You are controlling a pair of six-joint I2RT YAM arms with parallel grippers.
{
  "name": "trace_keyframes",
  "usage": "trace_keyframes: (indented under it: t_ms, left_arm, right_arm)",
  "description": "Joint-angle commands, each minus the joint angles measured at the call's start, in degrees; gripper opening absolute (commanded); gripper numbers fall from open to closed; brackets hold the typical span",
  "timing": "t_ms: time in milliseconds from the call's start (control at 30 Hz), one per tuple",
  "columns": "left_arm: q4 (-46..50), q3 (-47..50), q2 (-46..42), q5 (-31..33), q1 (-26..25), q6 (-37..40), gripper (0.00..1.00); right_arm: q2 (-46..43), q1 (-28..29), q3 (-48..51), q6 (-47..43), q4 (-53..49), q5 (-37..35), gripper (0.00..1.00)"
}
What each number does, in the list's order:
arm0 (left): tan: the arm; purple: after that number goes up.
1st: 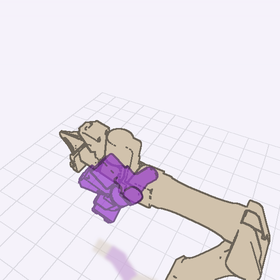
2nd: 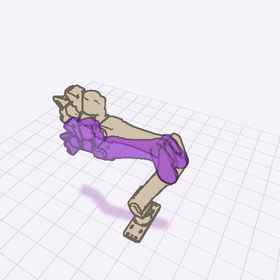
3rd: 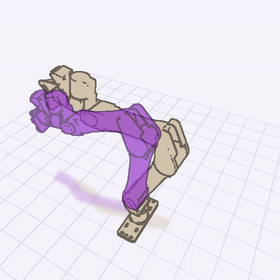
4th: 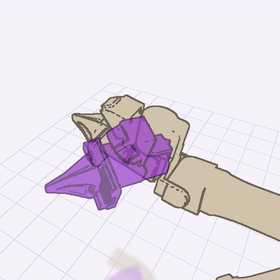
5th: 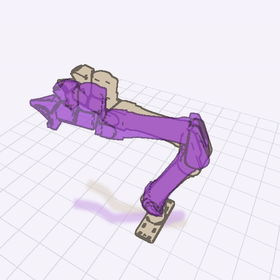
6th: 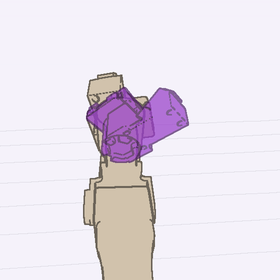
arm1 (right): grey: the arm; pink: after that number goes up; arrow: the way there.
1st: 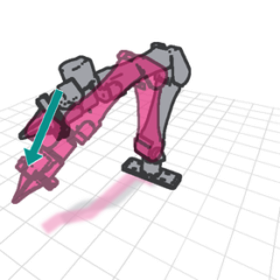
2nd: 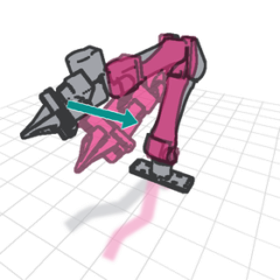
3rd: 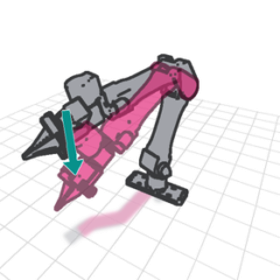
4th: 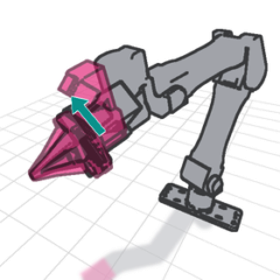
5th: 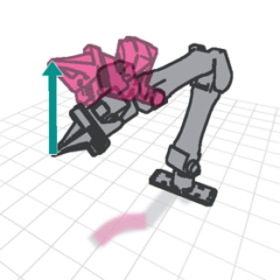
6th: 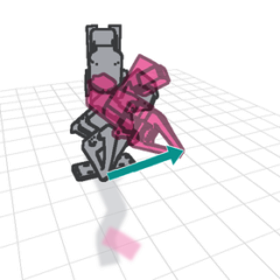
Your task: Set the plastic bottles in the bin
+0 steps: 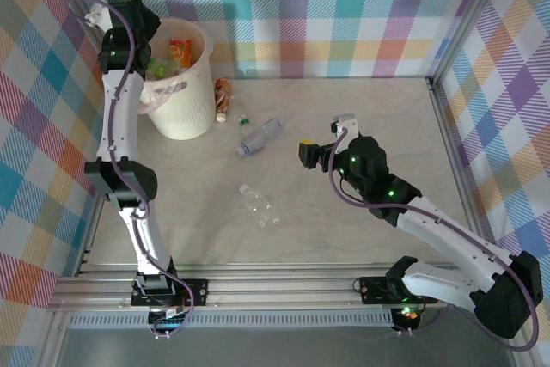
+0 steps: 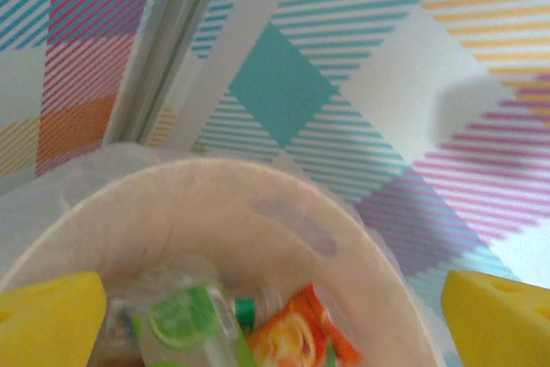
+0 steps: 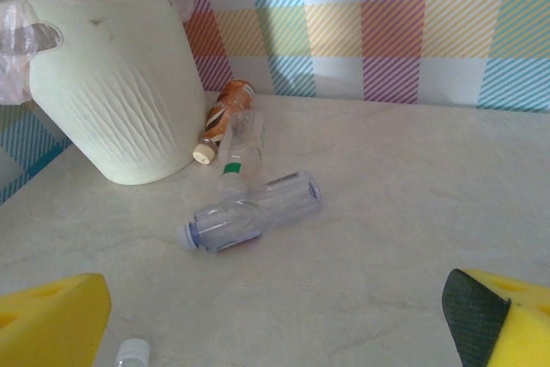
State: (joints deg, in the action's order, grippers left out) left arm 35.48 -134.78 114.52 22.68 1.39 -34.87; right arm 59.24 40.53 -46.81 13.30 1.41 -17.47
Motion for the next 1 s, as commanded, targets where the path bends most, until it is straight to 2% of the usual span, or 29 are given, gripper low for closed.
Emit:
trace_keyframes:
  t_ms: [0,67,200,367,433,533,633,833,967]
  left_arm:
    - [-6.52,10.86,-9.21,-5.22,-2.48,2.70,1.00]
    - [-11.46,21.35,-15.30,-7.31,-3.19,2.18,1.00]
    - [-15.59,34.98,-24.79,-10.43,-4.76,0.04,1.00]
    - [-8.40,46.57,-35.64,-9.42,-10.93,-1.95,1.00]
    - [-4.31,52.21,-41.16,-6.84,-14.66,-3.77,1.00]
    - [-0.30,62.36,-48.95,-4.05,-19.23,-9.26,1.00]
    - [4.40,70.82,-54.89,-5.52,-21.53,-16.52,1.00]
    - [10.34,80.33,-58.82,-9.01,-31.33,-27.49,1.00]
    - [5.72,85.76,-56.42,-13.76,-38.69,-33.87,1.00]
  right_arm:
    - [-1.13,0.24,1.28,1.60,1.98,-1.58,1.00]
    - [-1.39,0.25,2.00,1.73,3.08,-1.88,1.00]
    - [-1.33,0.25,3.19,1.84,4.34,-2.33,1.00]
    - [-0.75,0.17,4.73,4.65,5.44,-4.19,1.00]
    - [-0.79,0.18,5.23,6.72,5.09,-5.31,1.00]
    - [-0.95,0.16,5.30,9.66,2.54,-5.53,1.00]
    - [-1.51,0.18,5.66,14.26,-0.38,-5.42,1.00]
    - [-2.90,0.16,7.25,22.98,-1.82,-2.35,1.00]
    - [-2.64,0.15,8.46,25.10,-1.94,-2.44,1.00]
